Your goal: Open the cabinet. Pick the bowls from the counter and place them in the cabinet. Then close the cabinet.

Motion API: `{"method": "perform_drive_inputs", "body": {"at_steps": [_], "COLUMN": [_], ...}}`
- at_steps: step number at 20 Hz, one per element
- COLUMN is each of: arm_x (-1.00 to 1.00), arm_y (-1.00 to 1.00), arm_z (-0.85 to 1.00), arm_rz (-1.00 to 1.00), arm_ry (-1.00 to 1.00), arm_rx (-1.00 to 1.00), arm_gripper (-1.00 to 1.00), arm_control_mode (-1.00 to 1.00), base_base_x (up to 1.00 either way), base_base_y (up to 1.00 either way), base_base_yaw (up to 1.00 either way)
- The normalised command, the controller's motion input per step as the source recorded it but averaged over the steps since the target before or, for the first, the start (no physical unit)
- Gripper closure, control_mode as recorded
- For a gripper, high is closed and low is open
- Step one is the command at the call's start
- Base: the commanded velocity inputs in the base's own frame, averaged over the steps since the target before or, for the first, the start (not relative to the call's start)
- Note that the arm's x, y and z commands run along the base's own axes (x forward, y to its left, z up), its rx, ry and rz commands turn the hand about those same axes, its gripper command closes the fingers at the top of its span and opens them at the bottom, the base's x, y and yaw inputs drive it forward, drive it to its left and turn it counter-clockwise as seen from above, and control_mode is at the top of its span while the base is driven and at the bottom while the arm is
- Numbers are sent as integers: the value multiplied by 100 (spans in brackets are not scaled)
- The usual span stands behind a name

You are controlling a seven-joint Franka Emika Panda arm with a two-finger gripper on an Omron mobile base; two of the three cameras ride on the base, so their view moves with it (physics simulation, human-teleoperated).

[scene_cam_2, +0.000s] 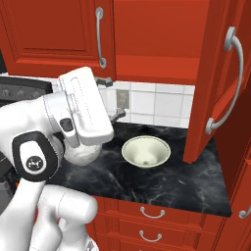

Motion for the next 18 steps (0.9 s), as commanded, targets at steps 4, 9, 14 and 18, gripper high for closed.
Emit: {"method": "perform_drive_inputs", "body": {"at_steps": [4,9,14,18], "arm_x": [0,2,6,34], "arm_y": [89,68,66,49], "arm_z": [0,15,15,7], "arm_rz": [17,17,11,11], "arm_ry": [4,6,0,0], "arm_rx": [-5,-1,-4,-12], "arm_gripper": [-100,-100,-100,-100], "arm_control_mode": [-100,-100,-100,-100], "base_base_x": [0,0,0,0], "base_base_y": [0,0,0,0], "base_base_yaw": [0,0,0,0]}}
